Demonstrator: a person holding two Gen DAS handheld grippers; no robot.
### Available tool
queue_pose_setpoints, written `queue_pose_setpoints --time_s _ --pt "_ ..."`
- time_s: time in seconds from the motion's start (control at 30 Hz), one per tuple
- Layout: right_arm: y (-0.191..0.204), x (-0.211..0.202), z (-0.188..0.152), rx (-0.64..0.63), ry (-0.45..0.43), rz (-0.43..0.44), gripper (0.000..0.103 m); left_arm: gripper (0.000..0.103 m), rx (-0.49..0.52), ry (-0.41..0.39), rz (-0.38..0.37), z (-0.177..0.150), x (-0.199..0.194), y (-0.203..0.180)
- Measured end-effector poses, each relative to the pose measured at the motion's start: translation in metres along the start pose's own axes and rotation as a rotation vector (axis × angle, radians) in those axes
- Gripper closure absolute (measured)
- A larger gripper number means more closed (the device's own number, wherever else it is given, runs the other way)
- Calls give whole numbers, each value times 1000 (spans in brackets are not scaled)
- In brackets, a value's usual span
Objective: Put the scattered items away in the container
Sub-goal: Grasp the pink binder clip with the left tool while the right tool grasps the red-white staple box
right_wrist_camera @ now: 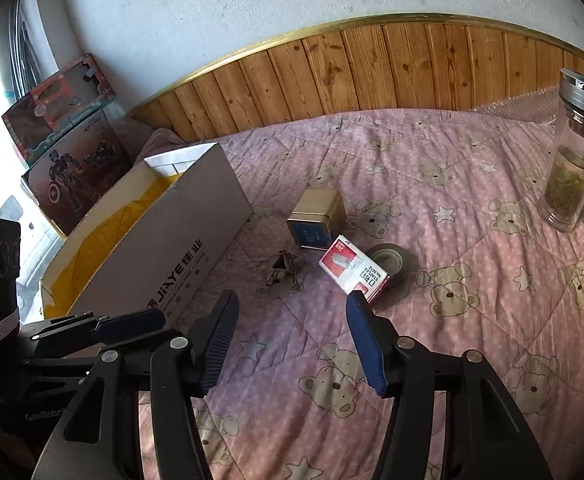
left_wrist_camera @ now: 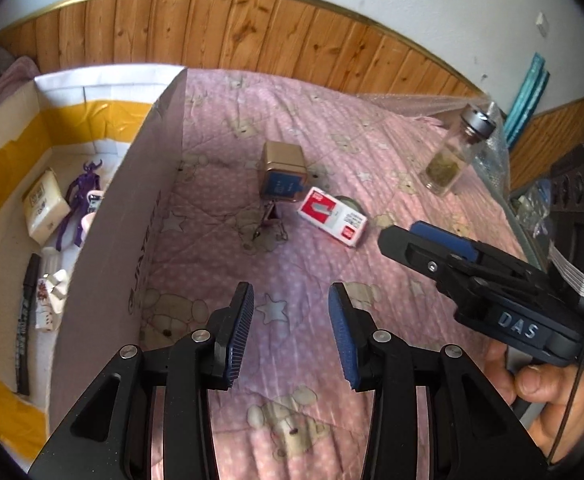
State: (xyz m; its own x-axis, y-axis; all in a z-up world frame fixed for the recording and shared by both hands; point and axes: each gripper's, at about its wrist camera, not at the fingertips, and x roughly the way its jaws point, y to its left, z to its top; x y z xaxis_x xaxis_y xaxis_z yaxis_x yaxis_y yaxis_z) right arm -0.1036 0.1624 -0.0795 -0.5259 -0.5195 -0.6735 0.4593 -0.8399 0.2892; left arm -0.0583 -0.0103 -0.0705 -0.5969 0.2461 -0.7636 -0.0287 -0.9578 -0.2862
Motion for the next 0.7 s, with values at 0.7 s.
queue_pose_setpoints --time_s 0.7 --pt "-10 92 11 -363 150 -155 56 58 -136 22 -60 43 88 13"
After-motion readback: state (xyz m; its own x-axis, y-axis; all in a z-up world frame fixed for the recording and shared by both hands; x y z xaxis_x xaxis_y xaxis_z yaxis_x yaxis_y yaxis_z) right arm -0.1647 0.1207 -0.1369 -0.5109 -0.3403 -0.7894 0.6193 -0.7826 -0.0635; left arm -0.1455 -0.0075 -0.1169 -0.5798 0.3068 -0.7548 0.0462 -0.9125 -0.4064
